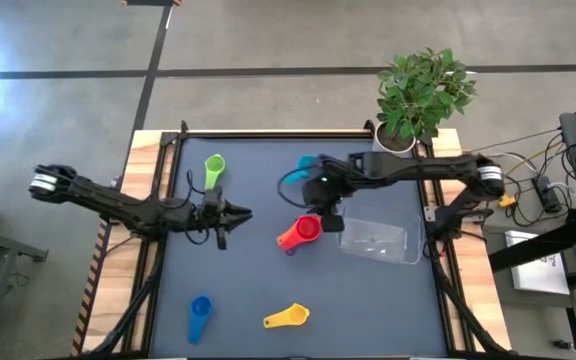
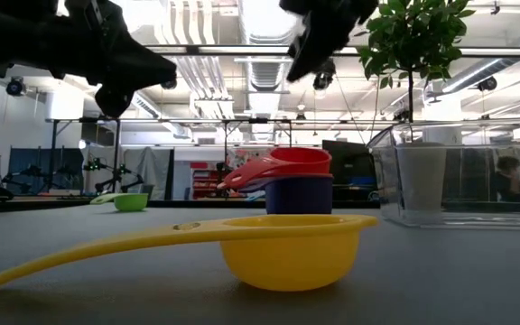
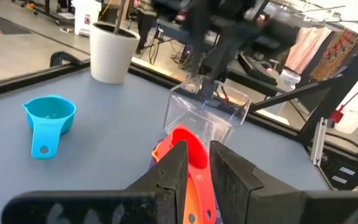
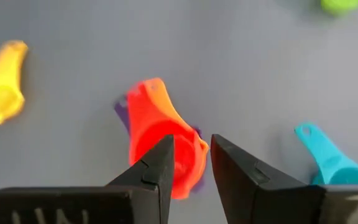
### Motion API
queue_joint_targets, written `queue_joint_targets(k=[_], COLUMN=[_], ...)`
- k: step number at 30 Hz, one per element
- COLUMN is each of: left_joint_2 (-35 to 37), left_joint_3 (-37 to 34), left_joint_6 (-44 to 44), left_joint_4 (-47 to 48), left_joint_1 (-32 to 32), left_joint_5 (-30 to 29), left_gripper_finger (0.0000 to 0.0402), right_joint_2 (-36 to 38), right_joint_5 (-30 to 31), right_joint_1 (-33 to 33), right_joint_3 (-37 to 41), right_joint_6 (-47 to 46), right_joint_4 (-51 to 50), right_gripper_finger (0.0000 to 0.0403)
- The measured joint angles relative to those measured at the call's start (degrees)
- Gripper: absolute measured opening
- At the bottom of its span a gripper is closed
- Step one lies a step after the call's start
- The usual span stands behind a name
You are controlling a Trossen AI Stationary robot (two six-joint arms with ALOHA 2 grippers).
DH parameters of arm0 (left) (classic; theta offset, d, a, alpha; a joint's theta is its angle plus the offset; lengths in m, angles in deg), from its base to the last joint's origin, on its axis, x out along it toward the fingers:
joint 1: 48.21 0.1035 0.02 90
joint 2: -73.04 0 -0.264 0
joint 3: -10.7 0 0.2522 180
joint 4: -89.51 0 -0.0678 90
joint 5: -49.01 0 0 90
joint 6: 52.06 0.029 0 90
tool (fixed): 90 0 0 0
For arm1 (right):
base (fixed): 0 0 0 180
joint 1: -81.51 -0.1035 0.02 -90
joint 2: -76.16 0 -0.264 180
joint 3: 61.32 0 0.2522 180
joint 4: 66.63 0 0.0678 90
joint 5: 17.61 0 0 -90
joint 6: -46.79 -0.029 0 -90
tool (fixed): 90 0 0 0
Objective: Nest measuring cups in basket
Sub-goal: Stack the red measuring cup on the orange measuring cup
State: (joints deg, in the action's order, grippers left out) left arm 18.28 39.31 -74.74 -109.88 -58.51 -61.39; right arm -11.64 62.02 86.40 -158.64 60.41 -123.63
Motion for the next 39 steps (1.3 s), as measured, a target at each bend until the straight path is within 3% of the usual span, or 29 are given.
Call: queue_joint_targets(k=[5, 11, 18, 27, 30, 35, 39], left_joint_2=[-3.58, -6.42, -14.9, -31.02, -35.68, -41.59, -44.84], left_joint_3=[0.15, 1.08, 6.25, 21.53, 26.46, 31.8, 33.54], left_joint_6=[-0.39, -0.4, 1.83, 14.29, 14.84, 16.2, 15.67], left_joint_4=[-4.02, -4.48, -4.48, -4.69, -3.65, -2.18, -2.27], left_joint_1=[0.0, -0.02, -0.02, 0.02, 0.1, 1.3, 3.9], left_joint_5=[-0.02, 0.66, 0.85, 0.9, 2.86, 3.85, 4.92], left_gripper_finger=[0.005, 0.005, 0.005, 0.005, 0.005, 0.005, 0.005], right_joint_2=[6.13, 13.09, 22.97, 31.5, 32.34, 32.95, 33.3], right_joint_5=[-0.75, -7.47, -2.41, 0.62, 2.18, 10.33, 10.79], right_joint_1=[-4.39, -9.12, -15.4, -23.27, -25.96, -29.04, -29.28], right_joint_3=[11.86, 30.69, 45.03, 52.89, 54.06, 54.96, 54.9], right_joint_6=[-0.44, -7.05, -9.81, -6.59, -6.24, -4.57, -3.96], right_joint_4=[18.8, 49.04, 70.64, 76.39, 76.22, 76.49, 76.5], right_gripper_finger=[0.008, 0.0064, 0.0058, 0.0014, 0.0009, 0.0008, 0.0008])
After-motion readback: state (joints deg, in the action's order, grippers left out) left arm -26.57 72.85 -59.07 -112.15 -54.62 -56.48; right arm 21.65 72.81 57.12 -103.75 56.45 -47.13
